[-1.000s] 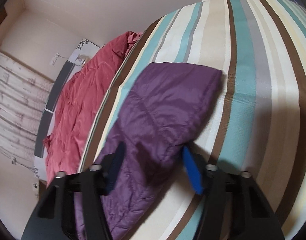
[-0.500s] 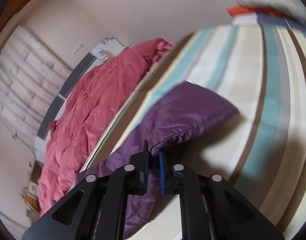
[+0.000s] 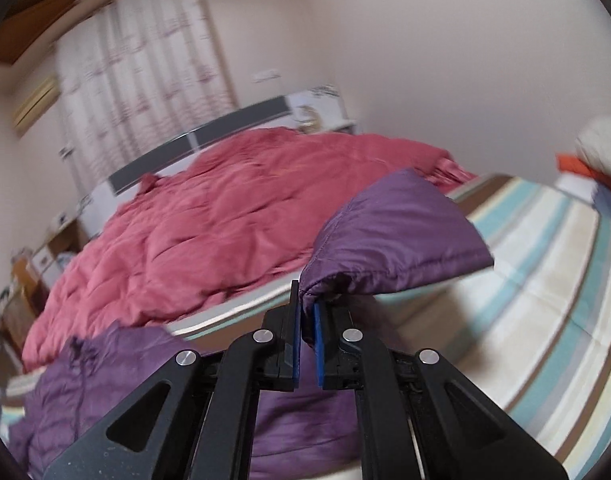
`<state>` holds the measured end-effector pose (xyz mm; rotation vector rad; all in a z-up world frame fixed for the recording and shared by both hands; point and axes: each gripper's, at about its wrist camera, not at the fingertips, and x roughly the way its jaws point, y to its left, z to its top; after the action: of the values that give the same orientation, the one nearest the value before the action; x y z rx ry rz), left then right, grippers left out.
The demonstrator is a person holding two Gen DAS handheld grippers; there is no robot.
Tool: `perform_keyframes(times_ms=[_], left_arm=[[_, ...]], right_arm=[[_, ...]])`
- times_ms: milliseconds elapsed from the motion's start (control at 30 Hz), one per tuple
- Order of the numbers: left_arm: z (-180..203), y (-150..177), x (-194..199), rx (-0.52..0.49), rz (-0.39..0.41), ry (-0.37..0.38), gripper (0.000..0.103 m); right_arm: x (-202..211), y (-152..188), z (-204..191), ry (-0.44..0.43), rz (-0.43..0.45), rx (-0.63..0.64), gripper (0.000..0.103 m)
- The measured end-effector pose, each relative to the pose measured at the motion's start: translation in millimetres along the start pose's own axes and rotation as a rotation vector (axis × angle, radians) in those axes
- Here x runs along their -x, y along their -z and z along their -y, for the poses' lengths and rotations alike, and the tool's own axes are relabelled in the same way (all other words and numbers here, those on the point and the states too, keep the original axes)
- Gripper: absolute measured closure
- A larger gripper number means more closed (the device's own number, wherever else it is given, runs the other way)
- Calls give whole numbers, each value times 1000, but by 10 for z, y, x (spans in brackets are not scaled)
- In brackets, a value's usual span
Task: Fold large clothes
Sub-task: 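Carry the held sleeve with the right tool across the jacket body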
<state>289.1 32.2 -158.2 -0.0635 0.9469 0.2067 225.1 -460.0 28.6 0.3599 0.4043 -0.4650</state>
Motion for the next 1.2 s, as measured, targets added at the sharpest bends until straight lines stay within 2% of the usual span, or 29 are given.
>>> perform_keyframes(times_ms=[133,233,300,433,600,800,933,1067,1200], left_arm=[[-2,4,1,10,6,-1,2],[43,15,48,-1,40,-94,2],[70,21,60,-14,47,-122,2],[20,12,45,0,39,-101,2],[8,18,24,8,35,-91,2],[-6,19,12,21,30,-76,2],[-22,26,5,30,28,-66,2],[-37,30,-2,40,24,-54,2],[-66,37,-17,57,18,-34,2]], right_arm=[[72,118,-530,-50,28,124,97],[94,273,-1057,-107,37,232,97],[93,414,-1358,-147,28,288,97],[101,758,-1948,-216,18,433,98],[146,1157,-2499,-285,-3,574,98],[252,1468,-2953,-354,27,747,98],[217,1685,-3203,-393,-4,904,98],[155,1851,-3329,-401,-52,1031,98],[174,2112,-3437,-395,-50,1215,98]])
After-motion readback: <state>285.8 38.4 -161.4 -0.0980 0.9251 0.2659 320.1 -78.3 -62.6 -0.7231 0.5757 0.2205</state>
